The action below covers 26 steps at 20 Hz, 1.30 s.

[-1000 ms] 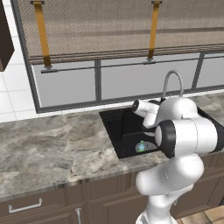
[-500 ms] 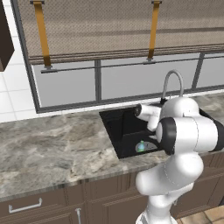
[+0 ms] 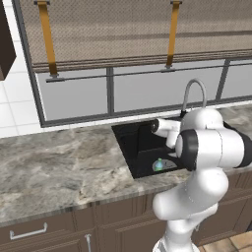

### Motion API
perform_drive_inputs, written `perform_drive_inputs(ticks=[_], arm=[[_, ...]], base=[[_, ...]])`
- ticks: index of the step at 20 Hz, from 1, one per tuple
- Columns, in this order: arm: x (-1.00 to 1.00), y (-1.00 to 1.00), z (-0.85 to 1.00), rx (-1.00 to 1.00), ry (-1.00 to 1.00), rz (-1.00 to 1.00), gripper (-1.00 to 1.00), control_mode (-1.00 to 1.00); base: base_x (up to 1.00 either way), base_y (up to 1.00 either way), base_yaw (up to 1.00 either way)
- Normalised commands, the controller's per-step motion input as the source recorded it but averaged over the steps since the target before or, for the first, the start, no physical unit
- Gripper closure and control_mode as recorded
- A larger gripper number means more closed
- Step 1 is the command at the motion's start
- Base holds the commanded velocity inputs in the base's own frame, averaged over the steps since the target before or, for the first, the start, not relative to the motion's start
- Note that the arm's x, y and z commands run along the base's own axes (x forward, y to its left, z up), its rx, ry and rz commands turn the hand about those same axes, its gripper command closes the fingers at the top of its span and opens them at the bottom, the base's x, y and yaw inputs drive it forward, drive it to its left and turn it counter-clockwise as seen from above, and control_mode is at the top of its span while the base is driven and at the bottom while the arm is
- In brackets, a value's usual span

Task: Open the cabinet, pick the kettle from the cabinet, and place it in the sink.

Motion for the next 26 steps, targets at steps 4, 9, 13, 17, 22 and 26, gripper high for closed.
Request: perform_drive_inputs(ticks=[4, 9, 13, 17, 22, 26], arm=[[0.03, 0.02, -0.08, 0.0, 0.0, 0.0, 1.0, -1.0], [-0.01, 0.03, -0.05, 0.0, 0.0, 0.0, 1.0, -1.0], [-0.01, 0.06, -0.05, 0.0, 0.0, 0.0, 1.0, -1.0], [-0.06, 0.2, -0.05, 0.0, 0.0, 0.0, 1.0, -1.0], [-0.04, 0.23, -0.07, 0.0, 0.0, -0.02, 1.0, -1.0], [0.0, 0.17, -0.04, 0.0, 0.0, -0.07, 1.0, -1.0]], base=[[0.0, 0.0, 0.0], [0.0, 0.0, 0.0], [0.0, 0.0, 0.0], [0.0, 0.0, 0.0], [0.0, 0.0, 0.0], [0.0, 0.0, 0.0]])
